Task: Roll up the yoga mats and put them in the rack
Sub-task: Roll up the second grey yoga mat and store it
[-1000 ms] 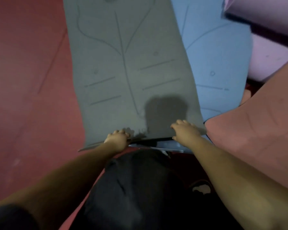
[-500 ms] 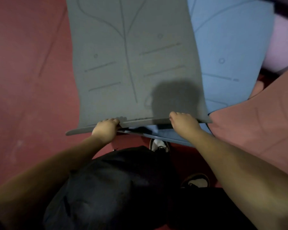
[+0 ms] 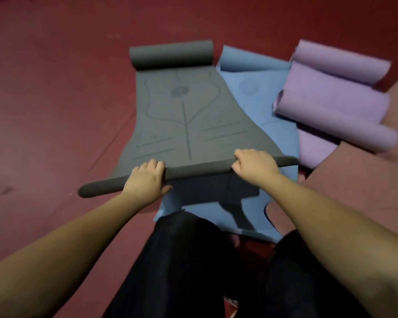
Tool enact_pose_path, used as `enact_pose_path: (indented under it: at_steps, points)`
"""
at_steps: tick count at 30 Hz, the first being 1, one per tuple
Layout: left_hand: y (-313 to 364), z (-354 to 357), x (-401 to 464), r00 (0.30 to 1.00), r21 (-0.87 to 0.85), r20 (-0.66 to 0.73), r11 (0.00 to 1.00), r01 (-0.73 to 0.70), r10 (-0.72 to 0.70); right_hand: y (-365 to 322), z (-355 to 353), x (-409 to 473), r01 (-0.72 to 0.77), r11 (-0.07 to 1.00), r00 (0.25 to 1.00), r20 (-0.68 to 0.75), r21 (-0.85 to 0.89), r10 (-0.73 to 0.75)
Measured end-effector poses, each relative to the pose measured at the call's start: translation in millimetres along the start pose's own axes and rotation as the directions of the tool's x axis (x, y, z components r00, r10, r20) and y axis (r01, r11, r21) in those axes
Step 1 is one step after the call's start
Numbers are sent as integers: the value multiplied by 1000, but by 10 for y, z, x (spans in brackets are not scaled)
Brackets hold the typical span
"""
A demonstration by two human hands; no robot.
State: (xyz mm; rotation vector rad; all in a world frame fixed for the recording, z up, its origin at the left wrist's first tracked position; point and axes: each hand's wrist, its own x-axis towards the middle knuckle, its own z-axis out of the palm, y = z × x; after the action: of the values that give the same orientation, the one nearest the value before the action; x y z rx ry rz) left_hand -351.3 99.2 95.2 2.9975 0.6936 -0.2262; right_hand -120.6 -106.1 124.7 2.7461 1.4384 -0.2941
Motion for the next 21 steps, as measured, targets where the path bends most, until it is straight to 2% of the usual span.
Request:
enact_pose_path:
  at_steps: [6, 8, 10, 12, 15, 17, 19, 21]
  points:
    - [172, -828, -283, 967, 4, -194, 986, -166, 164, 42, -795, -515, -161, 986, 987, -27, -35, 160]
    - [289, -995, -493, 947, 21, -258, 981, -192, 190, 83, -921, -733, -156, 988, 988, 15, 3, 156]
    - [400, -1060, -646, 955, -18, -256, 987, -157, 147, 119, -984, -873, -132, 991, 986, 103, 36, 128]
    - [554, -1047, -821, 976, -35, -194, 994, -107, 98, 139, -984, -1070, -130, 990, 980, 158, 53, 120]
    - [784, -1026, -978, 999, -98, 35, 995, 18, -14, 153, -944, -1278, -142, 987, 958, 261, 76, 117]
    - [876, -994, -998, 976, -181, 196, 975, 126, -90, 171, -923, -1394, -156, 982, 941, 319, 109, 114]
    - [920, -931, -960, 947, -198, 311, 968, 152, -85, 200, -864, -1506, -179, 972, 927, 356, 152, 116]
    - [891, -814, -918, 936, -174, 341, 972, 157, -90, 183, -727, -1557, -186, 968, 915, 389, 170, 107]
